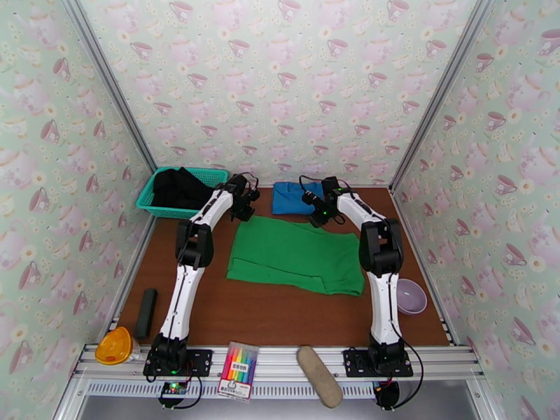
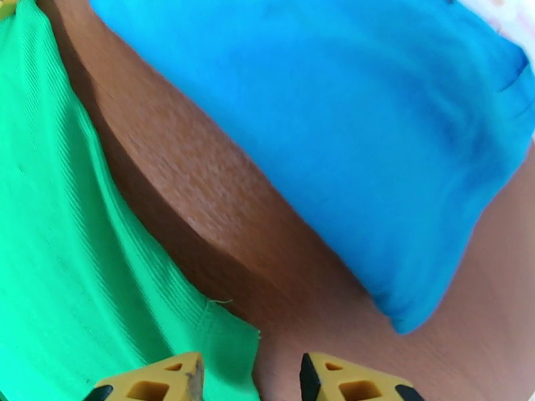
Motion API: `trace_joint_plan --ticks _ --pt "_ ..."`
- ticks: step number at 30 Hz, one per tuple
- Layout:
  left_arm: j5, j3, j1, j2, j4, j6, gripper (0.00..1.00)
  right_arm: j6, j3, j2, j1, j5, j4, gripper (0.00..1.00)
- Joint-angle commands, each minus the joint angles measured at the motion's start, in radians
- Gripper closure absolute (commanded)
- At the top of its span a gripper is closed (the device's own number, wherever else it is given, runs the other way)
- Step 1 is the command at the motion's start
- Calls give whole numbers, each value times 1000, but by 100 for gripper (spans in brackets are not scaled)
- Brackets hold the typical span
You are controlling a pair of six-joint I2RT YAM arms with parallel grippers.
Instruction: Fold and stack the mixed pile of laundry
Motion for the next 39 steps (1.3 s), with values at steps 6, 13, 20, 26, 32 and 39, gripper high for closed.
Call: trace_joint_plan --ticks 6,13,20,26,32,39 --pt "-6 -33 -2 -16 2 25 100 -7 133 106 5 -26 -99 54" --pt "-11 -48 -4 -42 18 20 100 -6 158 99 5 -50 -103 90" --pt "-52 -210 -14 -197 165 10 100 3 63 -41 5 -39 -42 100" --pt "-87 -370 -17 -315 286 6 100 9 -105 -175 4 -37 50 100" --pt "-118 -519 -17 -402 376 -3 100 43 -237 -271 5 -58 109 100" --pt "-146 -709 -22 -514 477 -28 100 114 -450 -418 11 -119 225 100"
